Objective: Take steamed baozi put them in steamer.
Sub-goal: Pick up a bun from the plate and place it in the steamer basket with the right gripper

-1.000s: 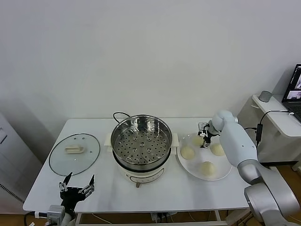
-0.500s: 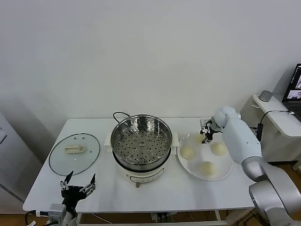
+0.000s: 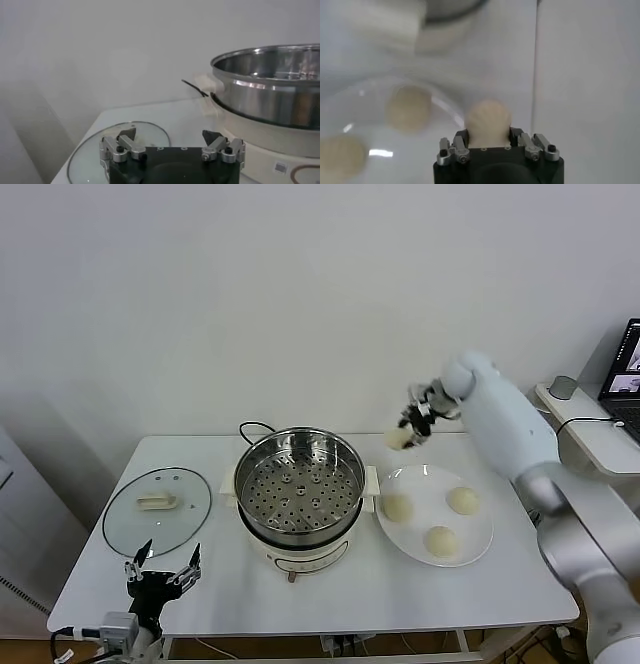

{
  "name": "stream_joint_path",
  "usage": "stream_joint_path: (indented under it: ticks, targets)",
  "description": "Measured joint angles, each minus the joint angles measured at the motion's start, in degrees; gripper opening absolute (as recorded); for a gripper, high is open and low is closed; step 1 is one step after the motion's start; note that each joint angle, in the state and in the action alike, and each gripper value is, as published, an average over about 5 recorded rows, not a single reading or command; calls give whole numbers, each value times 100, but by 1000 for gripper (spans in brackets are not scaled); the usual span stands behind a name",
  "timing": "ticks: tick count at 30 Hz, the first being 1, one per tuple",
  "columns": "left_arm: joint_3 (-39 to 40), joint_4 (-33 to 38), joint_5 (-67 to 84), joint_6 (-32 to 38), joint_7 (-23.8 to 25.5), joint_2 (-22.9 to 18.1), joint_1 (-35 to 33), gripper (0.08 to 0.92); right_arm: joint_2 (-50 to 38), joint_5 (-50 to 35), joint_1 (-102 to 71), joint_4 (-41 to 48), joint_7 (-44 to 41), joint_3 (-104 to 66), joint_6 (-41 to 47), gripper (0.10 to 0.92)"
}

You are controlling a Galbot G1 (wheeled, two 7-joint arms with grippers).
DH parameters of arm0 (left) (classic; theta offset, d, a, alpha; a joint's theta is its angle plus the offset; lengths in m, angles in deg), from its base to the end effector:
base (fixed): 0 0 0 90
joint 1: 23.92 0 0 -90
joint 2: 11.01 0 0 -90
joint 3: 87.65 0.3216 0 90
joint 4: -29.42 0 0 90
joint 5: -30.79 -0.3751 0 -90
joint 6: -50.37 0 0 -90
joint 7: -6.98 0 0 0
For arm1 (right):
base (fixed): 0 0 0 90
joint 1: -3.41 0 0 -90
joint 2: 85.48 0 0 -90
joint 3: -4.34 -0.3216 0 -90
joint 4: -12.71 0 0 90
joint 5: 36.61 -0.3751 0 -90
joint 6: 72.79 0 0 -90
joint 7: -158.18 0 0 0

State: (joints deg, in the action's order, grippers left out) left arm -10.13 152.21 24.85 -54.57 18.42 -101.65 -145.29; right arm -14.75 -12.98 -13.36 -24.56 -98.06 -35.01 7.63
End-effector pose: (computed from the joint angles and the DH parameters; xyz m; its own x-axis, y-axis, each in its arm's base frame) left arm 0.2008 0.0668 -0.2621 -0.9658 -0.0399 0.2563 0.0010 0.9875 0.1578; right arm 0.6575 -0.0388 -0.0477 -0.2820 -0.3085 0.9085 -0.8897 -0.2703 -0.3679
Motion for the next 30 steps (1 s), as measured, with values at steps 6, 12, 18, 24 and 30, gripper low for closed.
stream_joint_path:
  ticks: [6,12,18,24,30]
  targets:
    - [-48,88,16,0,-14,-63,-22,823,476,-718,720,154,-275,816,-753,501]
    - [-48,116,17,0,-30,-125,-46,823,897,-1181,1075,185,-365,1421,-1787,501]
    - [-47,118,17,-27,-39,-155,-51,823,1240,-1344,1200,173,-370,1836,-2699,501]
    - [-78,135,48,-73,-51,-155,-79,823,1493,-1143,1145,86,-402,2005,-3257,501]
    - [-85,140,54,-111,-55,-155,-73,823,1713,-487,924,68,-305,1867,-3581,501]
